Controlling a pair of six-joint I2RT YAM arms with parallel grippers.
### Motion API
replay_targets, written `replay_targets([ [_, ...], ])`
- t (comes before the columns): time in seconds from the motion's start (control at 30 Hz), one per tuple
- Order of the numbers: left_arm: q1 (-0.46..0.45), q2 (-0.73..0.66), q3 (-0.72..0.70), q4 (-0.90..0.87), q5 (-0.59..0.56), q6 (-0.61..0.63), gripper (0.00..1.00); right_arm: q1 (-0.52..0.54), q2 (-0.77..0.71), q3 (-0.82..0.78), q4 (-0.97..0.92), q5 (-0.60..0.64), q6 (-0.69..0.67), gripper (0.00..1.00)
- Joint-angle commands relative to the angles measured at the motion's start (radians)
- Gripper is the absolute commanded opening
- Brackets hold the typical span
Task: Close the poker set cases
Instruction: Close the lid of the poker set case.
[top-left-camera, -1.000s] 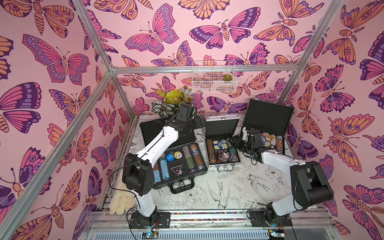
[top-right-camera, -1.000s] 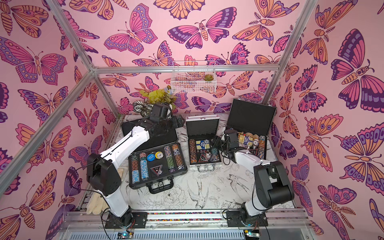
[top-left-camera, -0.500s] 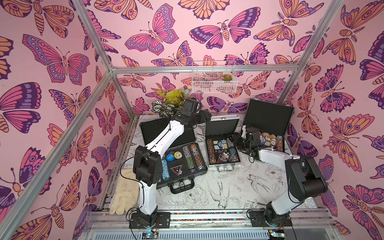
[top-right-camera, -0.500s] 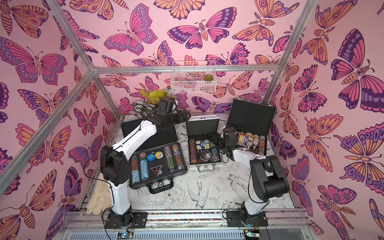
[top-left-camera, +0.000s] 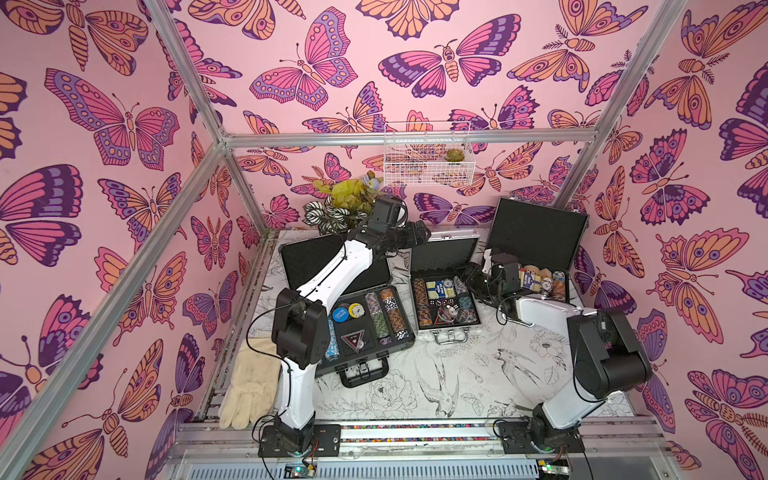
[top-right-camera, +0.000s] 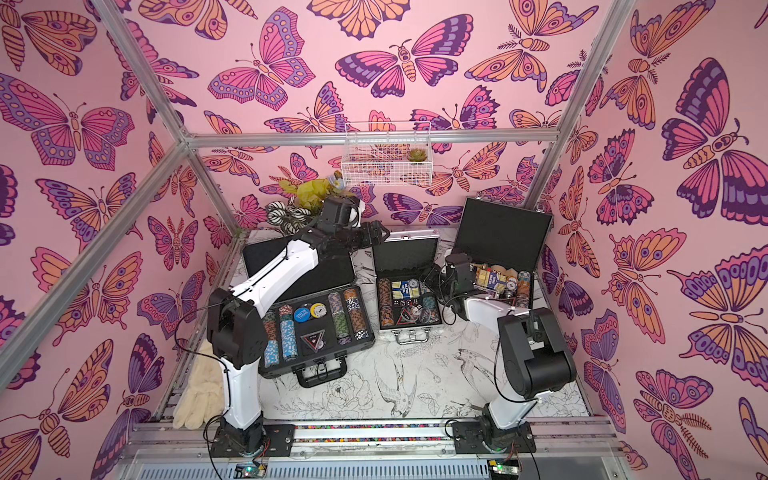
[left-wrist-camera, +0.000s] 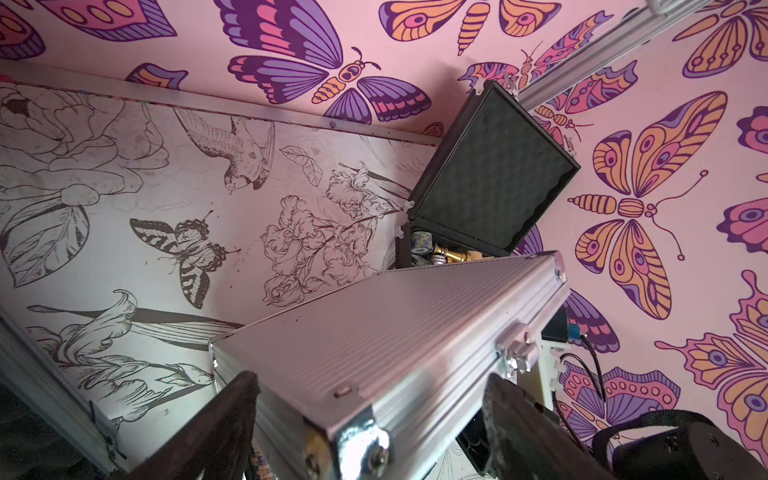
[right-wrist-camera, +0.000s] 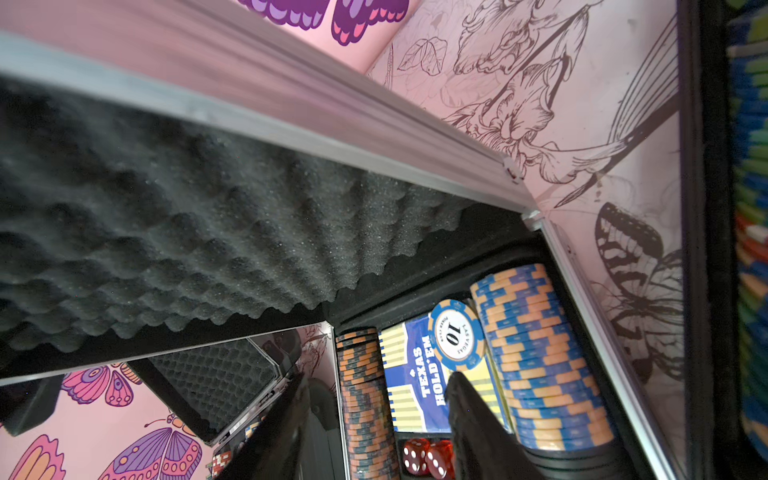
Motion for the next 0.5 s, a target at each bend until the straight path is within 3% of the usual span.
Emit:
replay_targets([
  [0.0,-0.005,-0.016,-0.029,0.017,0.022,0.025,0.84,0.002,0.006,0.030,0.016,-0.007,0.008,0.55],
  [0.47,-0.011,-0.060,-0.103,0.022,0.017,0.030,0.81,-0.012,-0.036,0.007,0.035,-0.011,0.039,0.55],
])
